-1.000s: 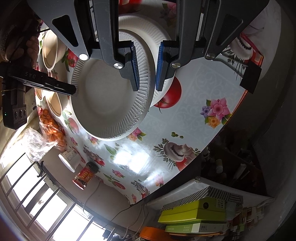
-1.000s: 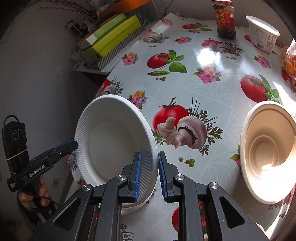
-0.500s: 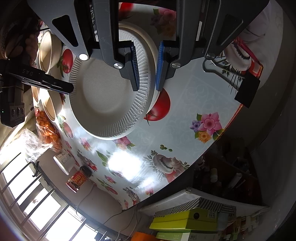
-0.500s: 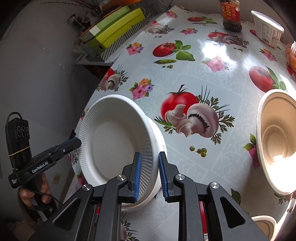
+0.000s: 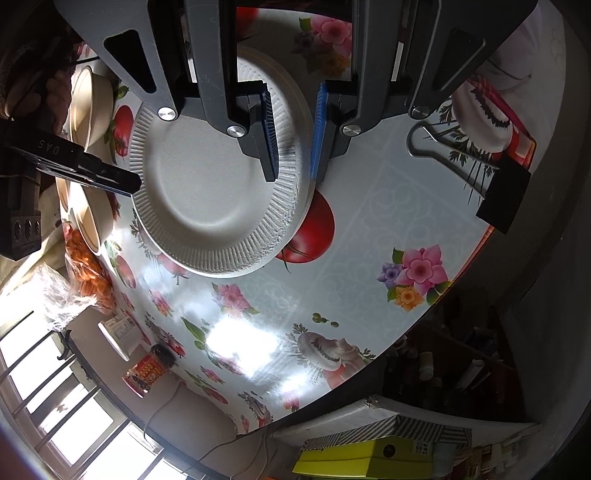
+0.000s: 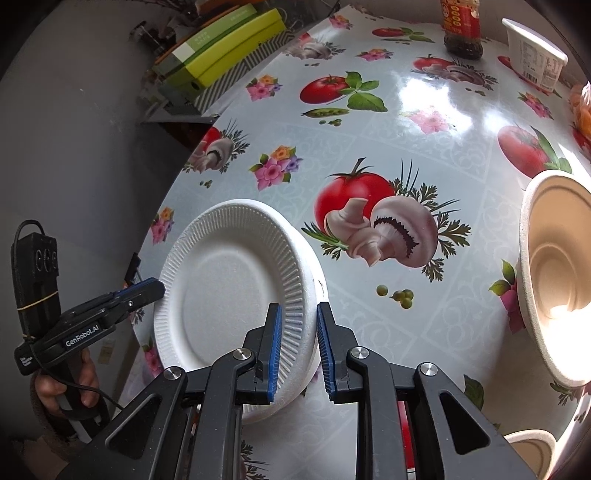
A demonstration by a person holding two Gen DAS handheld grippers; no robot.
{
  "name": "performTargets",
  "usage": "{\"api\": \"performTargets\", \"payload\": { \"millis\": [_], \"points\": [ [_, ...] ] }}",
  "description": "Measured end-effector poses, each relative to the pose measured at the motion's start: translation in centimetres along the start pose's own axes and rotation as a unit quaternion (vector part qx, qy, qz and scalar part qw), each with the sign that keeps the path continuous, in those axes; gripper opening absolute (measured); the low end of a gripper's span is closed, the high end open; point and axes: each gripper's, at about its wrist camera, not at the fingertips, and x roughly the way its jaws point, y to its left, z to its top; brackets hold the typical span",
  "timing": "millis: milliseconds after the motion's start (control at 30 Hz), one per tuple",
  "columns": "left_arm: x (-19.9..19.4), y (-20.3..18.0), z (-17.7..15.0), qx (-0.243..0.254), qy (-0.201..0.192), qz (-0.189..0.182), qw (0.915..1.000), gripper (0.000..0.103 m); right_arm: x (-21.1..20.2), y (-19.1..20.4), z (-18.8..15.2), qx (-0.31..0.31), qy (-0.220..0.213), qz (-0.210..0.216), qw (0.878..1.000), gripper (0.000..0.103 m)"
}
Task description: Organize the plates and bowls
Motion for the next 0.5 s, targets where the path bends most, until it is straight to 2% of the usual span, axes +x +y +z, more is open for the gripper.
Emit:
{"api": "performTargets", "payload": {
  "millis": [500],
  "points": [
    [0.02,0.33,-0.03,-0.006,-0.003,-0.005,1.0000,0.018,0.52,0.00,0.02,0.001,-0.001,-0.004,1.000,0.021]
  ]
}}
